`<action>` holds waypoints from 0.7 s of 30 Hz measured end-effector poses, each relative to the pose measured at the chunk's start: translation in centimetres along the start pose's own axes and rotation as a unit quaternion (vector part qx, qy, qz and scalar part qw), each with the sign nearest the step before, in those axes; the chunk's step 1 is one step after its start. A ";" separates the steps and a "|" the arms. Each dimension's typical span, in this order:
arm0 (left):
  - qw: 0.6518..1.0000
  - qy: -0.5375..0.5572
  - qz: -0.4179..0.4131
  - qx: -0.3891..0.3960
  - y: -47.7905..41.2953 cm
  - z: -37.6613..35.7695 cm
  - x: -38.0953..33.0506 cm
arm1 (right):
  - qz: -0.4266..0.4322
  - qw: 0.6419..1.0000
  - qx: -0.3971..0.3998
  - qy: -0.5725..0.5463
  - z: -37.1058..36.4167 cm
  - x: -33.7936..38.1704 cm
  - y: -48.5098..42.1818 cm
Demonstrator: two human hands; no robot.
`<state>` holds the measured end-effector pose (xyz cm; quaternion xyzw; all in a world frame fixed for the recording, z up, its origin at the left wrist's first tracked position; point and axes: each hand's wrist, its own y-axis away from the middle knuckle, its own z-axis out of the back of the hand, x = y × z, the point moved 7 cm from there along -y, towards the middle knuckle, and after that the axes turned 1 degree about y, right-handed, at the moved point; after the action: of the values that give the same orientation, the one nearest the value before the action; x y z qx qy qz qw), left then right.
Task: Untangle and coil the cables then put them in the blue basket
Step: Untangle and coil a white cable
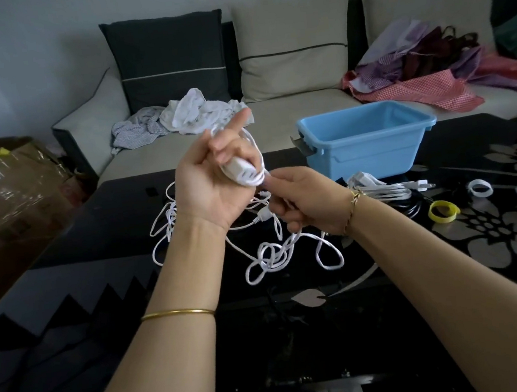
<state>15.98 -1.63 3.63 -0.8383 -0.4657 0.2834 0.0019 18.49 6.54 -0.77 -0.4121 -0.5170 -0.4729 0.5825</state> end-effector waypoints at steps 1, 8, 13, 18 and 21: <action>0.999 -0.009 -0.034 -0.019 -0.1 0.1 -0.5 | -0.005 0.999 0.009 0.047 -0.3 -0.2 0.1; 0.963 -0.181 -0.157 -0.126 -0.4 0.3 -1.3 | 0.016 0.940 0.107 0.323 -2.3 0.8 0.8; 0.865 -0.431 -0.198 -0.165 -0.1 -0.9 -1.2 | 0.003 0.935 0.104 0.340 -1.1 1.4 1.2; 0.740 -0.613 -0.215 -0.171 1.0 -1.1 -1.9 | -0.055 0.901 0.027 0.429 1.8 0.4 1.4; 0.671 -0.706 -0.162 -0.157 0.8 -0.3 -1.3 | -0.065 0.885 -0.012 0.461 2.8 0.6 1.8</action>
<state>16.23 -3.01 4.27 -0.2875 -0.4944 0.7085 -0.4135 19.70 9.60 0.15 -0.1196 -0.2099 -0.6523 0.7185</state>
